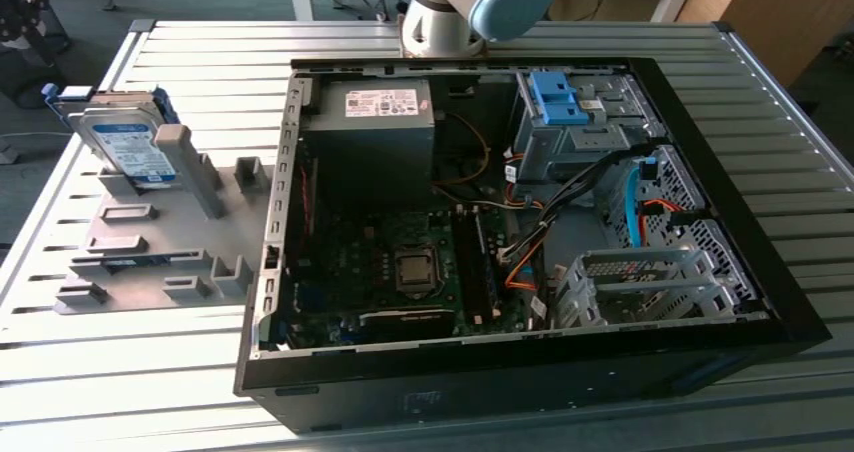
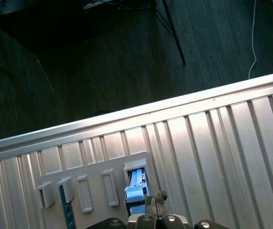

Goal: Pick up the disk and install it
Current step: 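Pick up the disk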

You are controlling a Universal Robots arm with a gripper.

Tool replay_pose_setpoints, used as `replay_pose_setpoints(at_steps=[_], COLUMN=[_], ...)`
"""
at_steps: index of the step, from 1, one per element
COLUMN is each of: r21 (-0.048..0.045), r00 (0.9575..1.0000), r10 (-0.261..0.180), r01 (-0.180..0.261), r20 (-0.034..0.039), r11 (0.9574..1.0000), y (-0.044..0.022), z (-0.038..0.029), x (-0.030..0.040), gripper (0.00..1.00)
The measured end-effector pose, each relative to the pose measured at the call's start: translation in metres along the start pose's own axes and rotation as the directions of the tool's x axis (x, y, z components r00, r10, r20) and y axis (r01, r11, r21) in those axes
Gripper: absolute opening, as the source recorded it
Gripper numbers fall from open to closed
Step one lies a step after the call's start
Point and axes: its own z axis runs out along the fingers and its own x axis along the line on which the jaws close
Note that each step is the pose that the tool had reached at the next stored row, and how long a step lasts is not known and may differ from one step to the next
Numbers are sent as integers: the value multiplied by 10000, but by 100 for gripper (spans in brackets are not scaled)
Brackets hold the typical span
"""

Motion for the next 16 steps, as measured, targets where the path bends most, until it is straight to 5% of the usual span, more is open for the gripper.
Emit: replay_pose_setpoints(at_steps=[6,16], r21=[-1,-1], r00=[10000,10000], r10=[-1,0], r01=[1,0], r20=[0,-1], r11=[10000,10000], y=[-2,-5], z=[-1,-1], x=[0,-1], gripper=[11,47])
